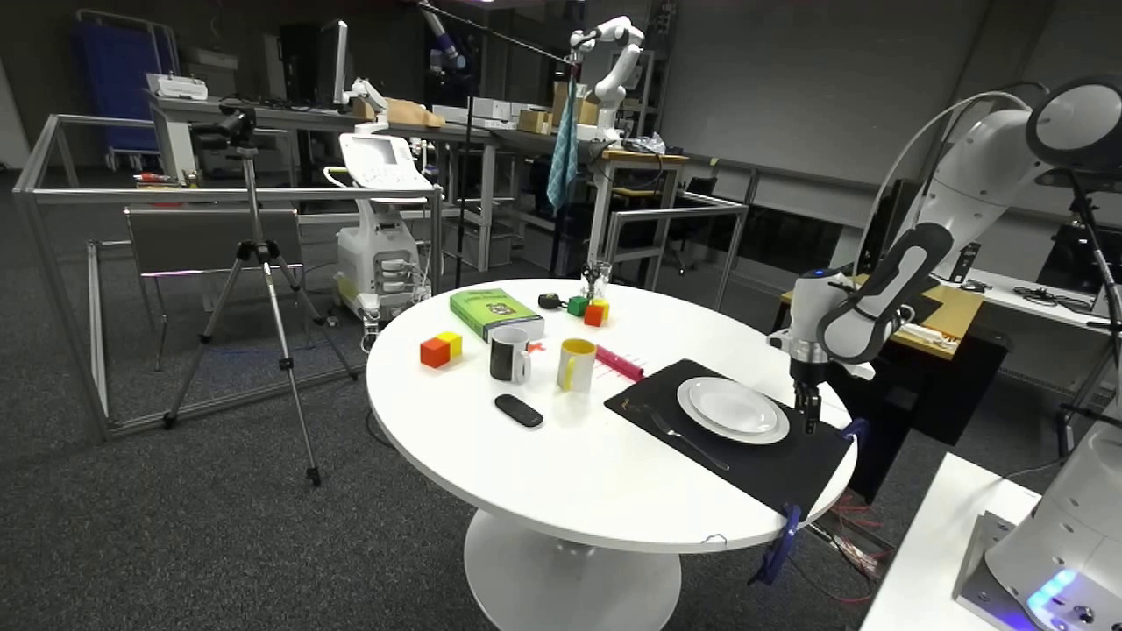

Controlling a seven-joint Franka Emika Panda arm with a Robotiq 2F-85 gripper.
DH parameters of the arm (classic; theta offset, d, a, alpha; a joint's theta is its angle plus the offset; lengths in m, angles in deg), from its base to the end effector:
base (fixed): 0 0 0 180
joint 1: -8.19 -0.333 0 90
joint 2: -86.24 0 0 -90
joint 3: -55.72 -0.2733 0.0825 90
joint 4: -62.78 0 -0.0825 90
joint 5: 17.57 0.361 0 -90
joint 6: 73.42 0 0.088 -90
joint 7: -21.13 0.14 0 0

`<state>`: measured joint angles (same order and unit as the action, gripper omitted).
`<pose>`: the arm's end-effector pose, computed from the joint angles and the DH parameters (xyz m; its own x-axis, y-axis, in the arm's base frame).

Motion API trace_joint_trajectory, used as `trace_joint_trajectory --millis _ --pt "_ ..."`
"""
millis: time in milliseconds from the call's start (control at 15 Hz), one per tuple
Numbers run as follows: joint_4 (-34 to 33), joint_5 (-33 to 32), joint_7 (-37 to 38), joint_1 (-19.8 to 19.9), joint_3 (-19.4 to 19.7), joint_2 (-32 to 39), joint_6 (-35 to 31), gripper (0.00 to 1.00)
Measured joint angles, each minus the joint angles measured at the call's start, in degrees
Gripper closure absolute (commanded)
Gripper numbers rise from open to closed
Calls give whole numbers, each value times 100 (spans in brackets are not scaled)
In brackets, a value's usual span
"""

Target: Slide the white plates a little upwards on the table, slide the white plates a little to the left on the table

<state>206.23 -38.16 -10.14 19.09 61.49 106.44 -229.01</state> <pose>0.4020 -0.1184 0.0870 0.8101 0.5472 -0.2105 0.5643 -0.8251 0.0266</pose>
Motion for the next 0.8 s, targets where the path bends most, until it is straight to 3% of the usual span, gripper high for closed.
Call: trace_joint_trajectory --millis 800 --pt "-85 20 -174 164 -106 253 -357 0"
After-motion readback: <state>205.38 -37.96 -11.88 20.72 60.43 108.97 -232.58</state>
